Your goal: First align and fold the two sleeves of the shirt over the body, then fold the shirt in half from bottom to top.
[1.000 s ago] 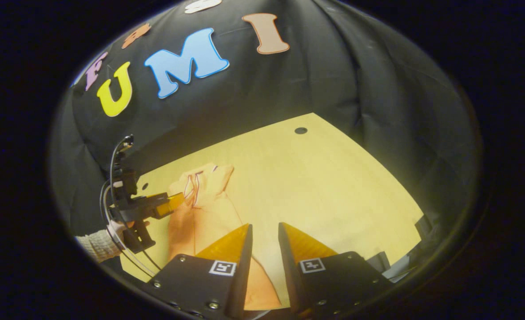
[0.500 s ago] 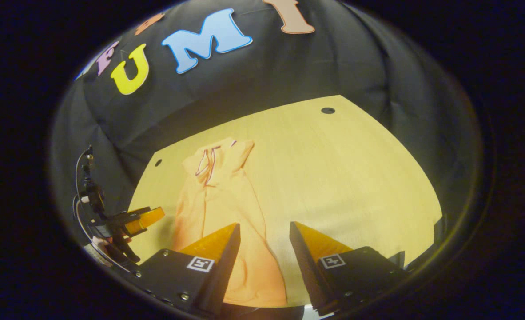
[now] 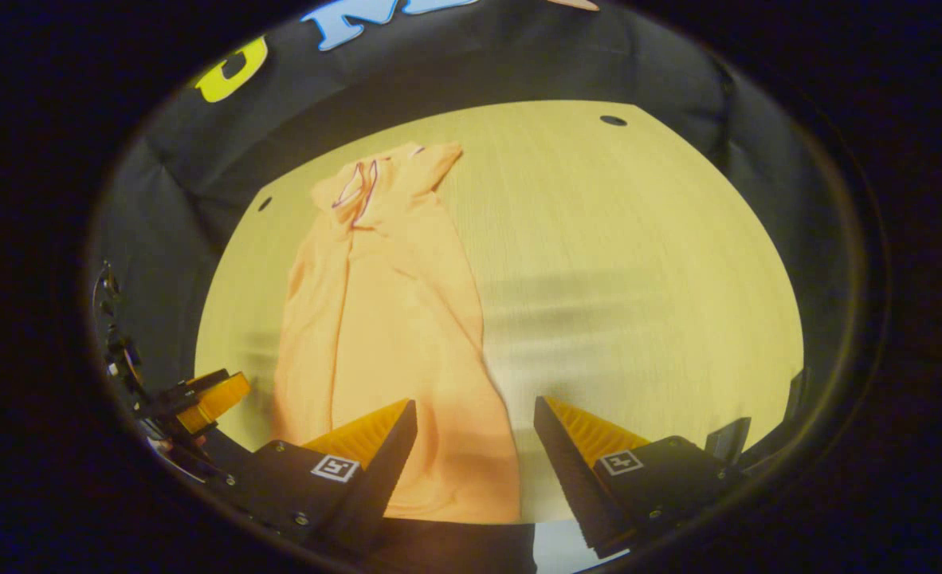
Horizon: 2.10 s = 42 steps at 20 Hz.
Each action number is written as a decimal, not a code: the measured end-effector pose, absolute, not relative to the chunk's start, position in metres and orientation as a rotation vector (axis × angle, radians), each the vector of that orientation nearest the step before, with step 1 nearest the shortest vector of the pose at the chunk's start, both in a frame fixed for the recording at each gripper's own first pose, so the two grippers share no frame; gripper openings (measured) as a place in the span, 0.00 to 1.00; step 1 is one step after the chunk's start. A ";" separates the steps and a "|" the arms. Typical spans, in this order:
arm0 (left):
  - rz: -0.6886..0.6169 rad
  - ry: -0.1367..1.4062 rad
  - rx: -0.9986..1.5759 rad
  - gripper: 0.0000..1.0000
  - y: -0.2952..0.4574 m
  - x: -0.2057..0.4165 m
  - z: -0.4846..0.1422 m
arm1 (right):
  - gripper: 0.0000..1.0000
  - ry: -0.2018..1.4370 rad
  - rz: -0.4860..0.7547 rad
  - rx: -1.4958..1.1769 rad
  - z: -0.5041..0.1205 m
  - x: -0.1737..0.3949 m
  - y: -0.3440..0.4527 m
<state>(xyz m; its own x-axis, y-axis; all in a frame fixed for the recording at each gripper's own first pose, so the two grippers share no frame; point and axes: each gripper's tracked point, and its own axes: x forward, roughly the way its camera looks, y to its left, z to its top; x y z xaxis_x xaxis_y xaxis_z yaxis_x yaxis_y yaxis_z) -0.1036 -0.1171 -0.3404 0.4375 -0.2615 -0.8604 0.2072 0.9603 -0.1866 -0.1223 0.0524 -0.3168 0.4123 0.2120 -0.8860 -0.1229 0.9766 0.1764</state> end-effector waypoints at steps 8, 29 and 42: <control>-0.355 1.269 0.063 0.97 -0.124 -0.160 -0.371 | 0.91 1.368 0.235 -0.001 -0.361 -0.174 0.056; -0.289 1.526 0.161 0.92 -0.125 -0.157 -0.392 | 0.96 1.489 0.142 -0.168 -0.372 -0.172 0.054; -0.223 1.543 0.086 0.06 -0.132 -0.153 -0.389 | 0.10 1.485 0.081 -0.063 -0.369 -0.167 0.044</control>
